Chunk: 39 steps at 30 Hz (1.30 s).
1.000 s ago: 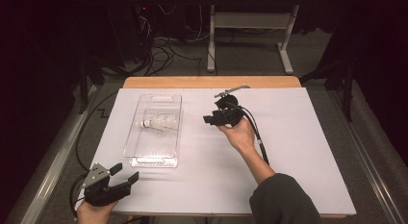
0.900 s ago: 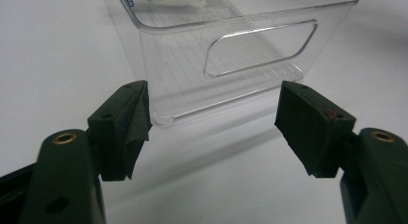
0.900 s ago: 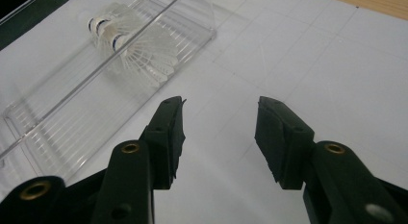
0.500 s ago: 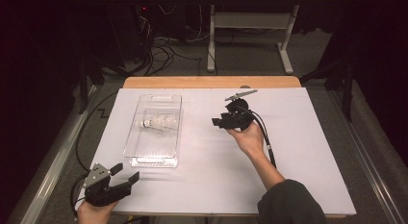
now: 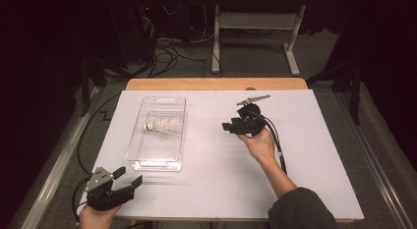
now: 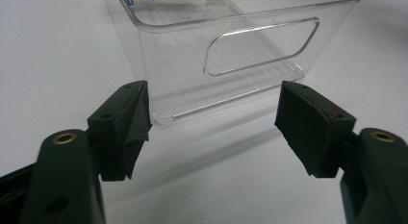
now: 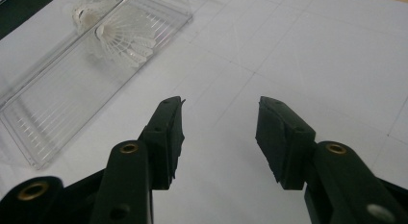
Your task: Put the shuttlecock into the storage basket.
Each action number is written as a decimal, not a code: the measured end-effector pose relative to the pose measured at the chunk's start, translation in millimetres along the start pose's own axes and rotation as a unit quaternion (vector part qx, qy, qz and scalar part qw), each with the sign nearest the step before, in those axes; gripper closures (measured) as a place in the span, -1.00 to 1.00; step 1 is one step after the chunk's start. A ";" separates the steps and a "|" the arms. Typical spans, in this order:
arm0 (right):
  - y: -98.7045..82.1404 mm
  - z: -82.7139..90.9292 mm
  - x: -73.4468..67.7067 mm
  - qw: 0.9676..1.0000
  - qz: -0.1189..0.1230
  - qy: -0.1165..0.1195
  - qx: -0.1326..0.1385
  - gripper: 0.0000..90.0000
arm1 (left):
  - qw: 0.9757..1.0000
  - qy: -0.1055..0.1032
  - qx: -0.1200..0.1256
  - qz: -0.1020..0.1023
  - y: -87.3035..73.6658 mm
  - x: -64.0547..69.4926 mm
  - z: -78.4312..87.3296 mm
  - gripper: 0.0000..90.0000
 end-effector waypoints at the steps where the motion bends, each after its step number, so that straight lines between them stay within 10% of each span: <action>1: -0.6 0.2 0.4 1.000 -0.001 0.000 -0.001 0.17 | 1.000 0.000 0.000 0.000 0.0 0.0 0.0 -0.35; 39: -22.6 10.2 17.9 1.000 -0.017 -0.002 0.005 0.15 | 1.000 0.000 0.002 0.003 0.5 -1.3 0.1 -0.35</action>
Point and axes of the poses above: each handheld gripper's, and its own axes: z roughly backward along the jaws, y roughly out of its top, x roughly to its right, the point moved 2 cm from there along -z, roughly forward along the jaws, and after that the axes turned 15 degrees about -y, right-handed, at the moved point
